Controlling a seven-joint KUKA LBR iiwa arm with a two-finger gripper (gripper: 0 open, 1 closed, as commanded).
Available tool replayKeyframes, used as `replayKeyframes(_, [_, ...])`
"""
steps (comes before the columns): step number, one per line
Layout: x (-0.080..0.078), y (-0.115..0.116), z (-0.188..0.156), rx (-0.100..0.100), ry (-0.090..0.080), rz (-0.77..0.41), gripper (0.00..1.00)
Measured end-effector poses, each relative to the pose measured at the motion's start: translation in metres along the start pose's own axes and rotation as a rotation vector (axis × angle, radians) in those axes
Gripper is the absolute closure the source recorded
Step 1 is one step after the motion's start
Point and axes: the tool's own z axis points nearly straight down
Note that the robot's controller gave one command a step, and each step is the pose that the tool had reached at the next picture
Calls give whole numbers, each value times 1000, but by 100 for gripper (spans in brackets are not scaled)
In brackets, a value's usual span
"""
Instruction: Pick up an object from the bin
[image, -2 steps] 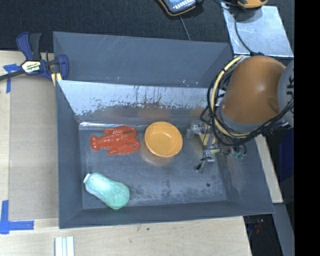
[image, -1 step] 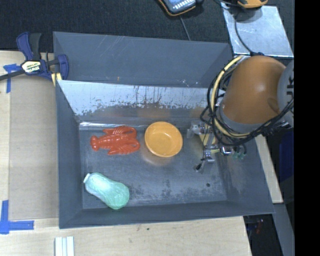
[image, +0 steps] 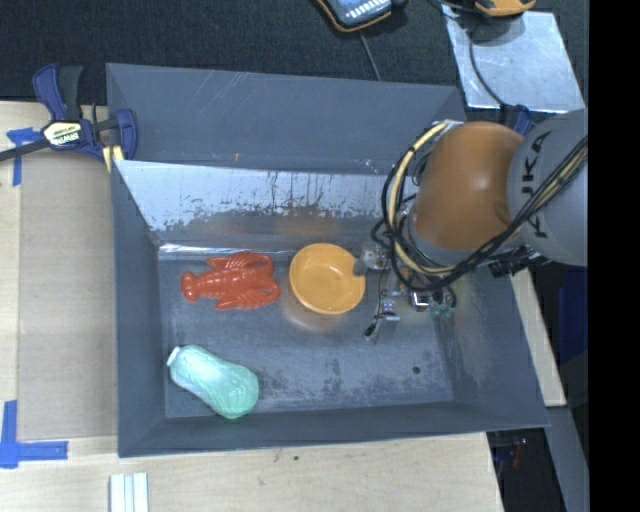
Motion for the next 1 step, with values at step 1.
replayKeyframes(1, [-7, -5, 6, 1, -7, -34, 0])
